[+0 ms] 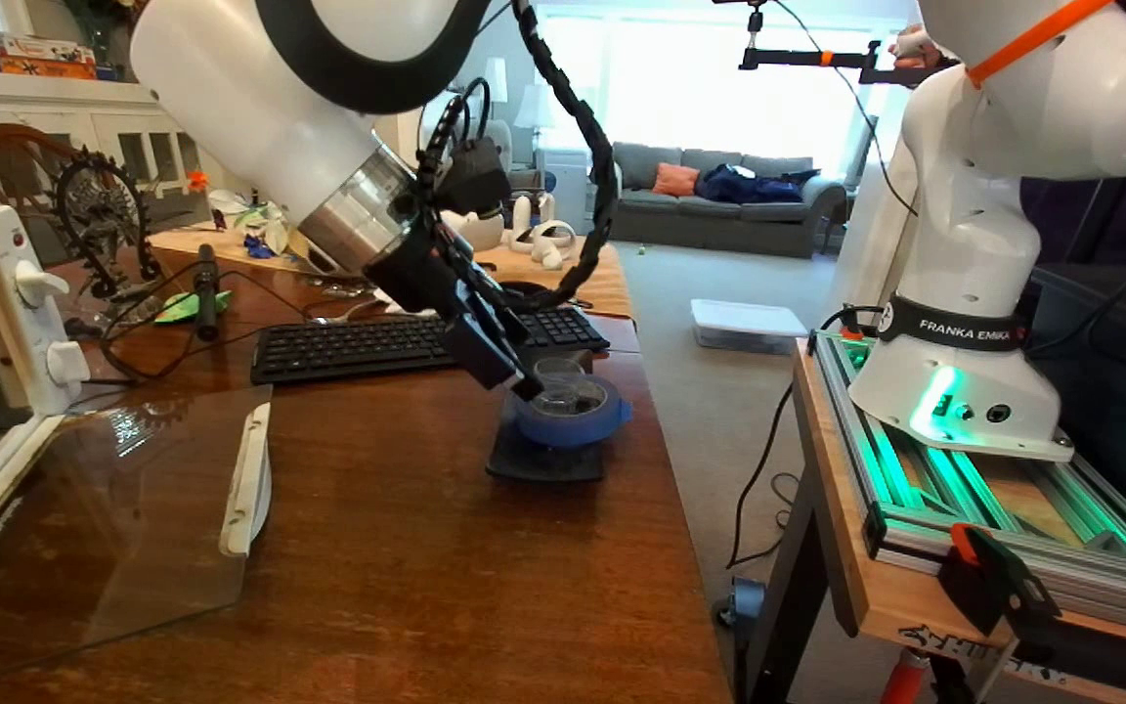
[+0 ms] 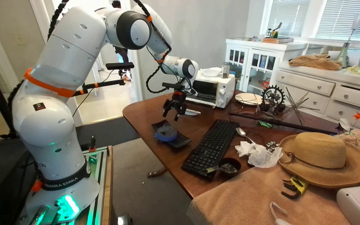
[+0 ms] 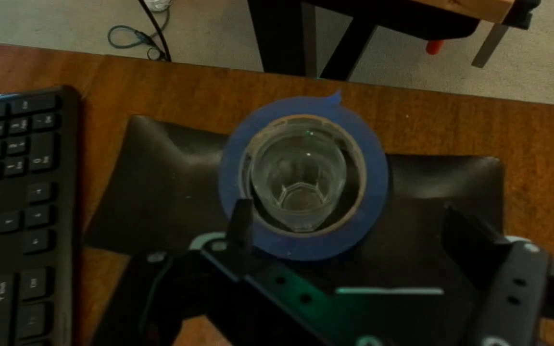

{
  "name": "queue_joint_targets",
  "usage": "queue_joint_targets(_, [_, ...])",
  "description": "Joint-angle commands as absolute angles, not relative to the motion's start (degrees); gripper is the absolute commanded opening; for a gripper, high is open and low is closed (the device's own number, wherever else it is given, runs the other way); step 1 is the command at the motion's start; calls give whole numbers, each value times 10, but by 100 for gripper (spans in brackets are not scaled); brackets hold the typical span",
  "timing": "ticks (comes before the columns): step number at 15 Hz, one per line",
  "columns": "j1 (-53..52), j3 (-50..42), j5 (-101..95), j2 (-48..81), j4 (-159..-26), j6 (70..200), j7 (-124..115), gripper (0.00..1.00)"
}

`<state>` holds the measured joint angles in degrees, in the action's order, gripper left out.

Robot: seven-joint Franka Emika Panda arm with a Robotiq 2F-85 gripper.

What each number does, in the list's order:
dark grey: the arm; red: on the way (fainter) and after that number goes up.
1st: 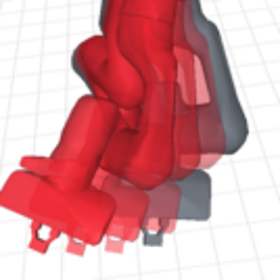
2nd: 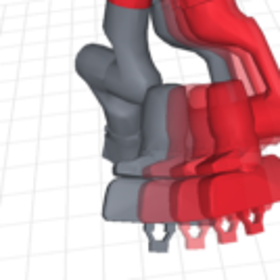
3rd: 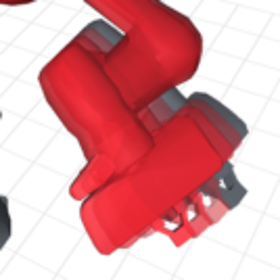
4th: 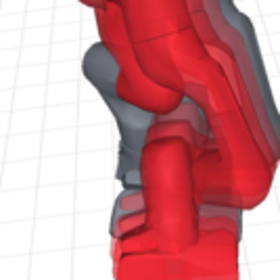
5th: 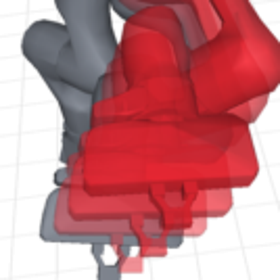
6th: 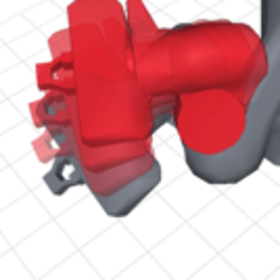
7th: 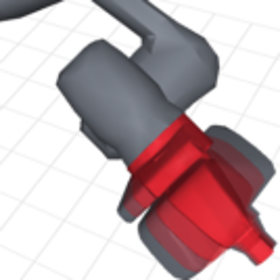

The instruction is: Move the black measuring cup to the right then pick up the glass cup and set it down on the desk.

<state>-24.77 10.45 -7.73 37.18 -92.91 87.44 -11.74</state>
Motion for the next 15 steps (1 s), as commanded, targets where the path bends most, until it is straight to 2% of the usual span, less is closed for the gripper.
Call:
queue_joint_targets(1, [-232,109,-87,367,-925,836,-70,100])
queue_joint_targets(14, [-215,124,-82,411,-957,859,23,100])
queue_joint_targets(15, [-215,125,-81,416,-955,857,23,81])
